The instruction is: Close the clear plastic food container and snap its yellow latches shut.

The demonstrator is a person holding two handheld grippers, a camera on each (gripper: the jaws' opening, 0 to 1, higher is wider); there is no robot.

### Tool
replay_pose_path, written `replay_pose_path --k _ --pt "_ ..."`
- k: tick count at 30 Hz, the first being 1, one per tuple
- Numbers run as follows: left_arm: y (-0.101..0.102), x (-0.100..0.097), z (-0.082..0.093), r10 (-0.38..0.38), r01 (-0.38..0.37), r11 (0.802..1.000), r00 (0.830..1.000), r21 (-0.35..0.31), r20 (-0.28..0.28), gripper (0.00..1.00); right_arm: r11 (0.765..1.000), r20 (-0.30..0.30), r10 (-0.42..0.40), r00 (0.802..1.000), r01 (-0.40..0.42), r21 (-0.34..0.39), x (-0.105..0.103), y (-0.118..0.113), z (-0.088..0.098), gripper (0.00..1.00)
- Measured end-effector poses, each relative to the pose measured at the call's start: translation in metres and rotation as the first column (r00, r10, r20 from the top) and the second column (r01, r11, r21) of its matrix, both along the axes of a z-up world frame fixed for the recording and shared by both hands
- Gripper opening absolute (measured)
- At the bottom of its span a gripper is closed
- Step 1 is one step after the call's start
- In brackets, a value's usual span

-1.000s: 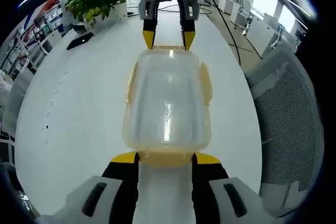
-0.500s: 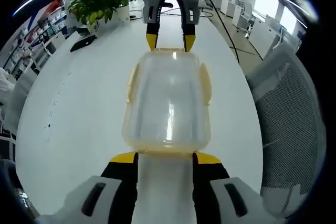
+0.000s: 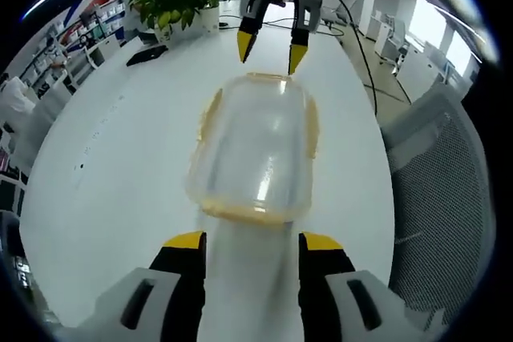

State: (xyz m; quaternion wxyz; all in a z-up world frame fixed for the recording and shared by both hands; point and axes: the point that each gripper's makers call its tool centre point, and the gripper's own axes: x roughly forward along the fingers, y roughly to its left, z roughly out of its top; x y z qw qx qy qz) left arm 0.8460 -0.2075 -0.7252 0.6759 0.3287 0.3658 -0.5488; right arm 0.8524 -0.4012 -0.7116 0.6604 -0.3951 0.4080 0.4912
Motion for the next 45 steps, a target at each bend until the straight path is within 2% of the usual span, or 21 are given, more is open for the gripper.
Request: replay_pose_path --k 6,10,14,20,24,26,27,29,31,34,37,41,45 --pt "0.004 0.001 0.003 0.093 -0.093 0.995 0.996 -0.026 0.001 0.41 0.993 0.011 -0.113 0.993 0.113 0.016 0.0 -0.01 0.0 0.38" --pt "0.003 0.007 0.014 0.172 -0.171 0.984 0.985 -0.059 0.017 0.41 0.984 0.027 -0.178 0.984 0.177 0.032 0.001 -0.014 0.005 0.38" --pt "0.0 0.01 0.02 0.234 -0.231 0.969 0.972 -0.082 0.019 0.41 0.963 0.042 -0.259 0.965 0.254 0.087 0.003 -0.009 0.015 0.38" --pt "-0.004 0.01 0.025 0.302 -0.297 0.948 0.953 -0.112 0.022 0.41 0.937 0.059 -0.331 0.942 0.321 0.141 0.002 -0.002 0.021 0.38" --pt "-0.004 0.01 0.025 0.347 -0.343 0.932 0.937 -0.121 0.021 0.41 0.905 0.052 -0.396 0.917 0.38 0.192 0.003 0.002 0.023 0.38" --pt "-0.002 0.011 0.024 0.374 -0.369 0.921 0.927 -0.124 0.018 0.41 0.873 0.03 -0.448 0.894 0.43 0.232 0.003 0.006 0.024 0.37" --pt "0.0 0.012 0.023 0.4 -0.395 0.911 0.916 -0.118 0.018 0.4 0.858 0.019 -0.473 0.881 0.455 0.237 0.003 0.005 0.024 0.37" --pt "0.001 0.014 0.022 0.421 -0.415 0.902 0.907 -0.115 0.028 0.4 0.85 0.018 -0.487 0.873 0.47 0.238 0.003 0.005 0.023 0.37" --pt "0.0 0.015 0.021 0.441 -0.435 0.892 0.897 -0.122 0.022 0.4 0.831 0.018 -0.518 0.855 0.498 0.247 0.003 0.005 0.021 0.37" --pt "-0.002 0.014 0.019 0.452 -0.447 0.885 0.892 -0.126 0.013 0.4 0.799 -0.003 -0.556 0.831 0.536 0.273 0.002 0.008 0.017 0.37" --pt "-0.006 0.013 0.018 0.458 -0.453 0.881 0.889 -0.133 0.006 0.4 0.779 -0.015 -0.578 0.816 0.557 0.287 0.001 0.009 0.014 0.37" --pt "-0.01 0.011 0.016 0.487 -0.486 0.86 0.873 -0.158 -0.03 0.4 0.743 -0.053 -0.608 0.792 0.591 0.313 -0.003 0.013 0.011 0.38" --pt "-0.011 0.01 0.015 0.51 -0.513 0.841 0.858 -0.171 -0.066 0.4 0.722 -0.085 -0.62 0.78 0.609 0.327 -0.007 0.018 0.008 0.38"
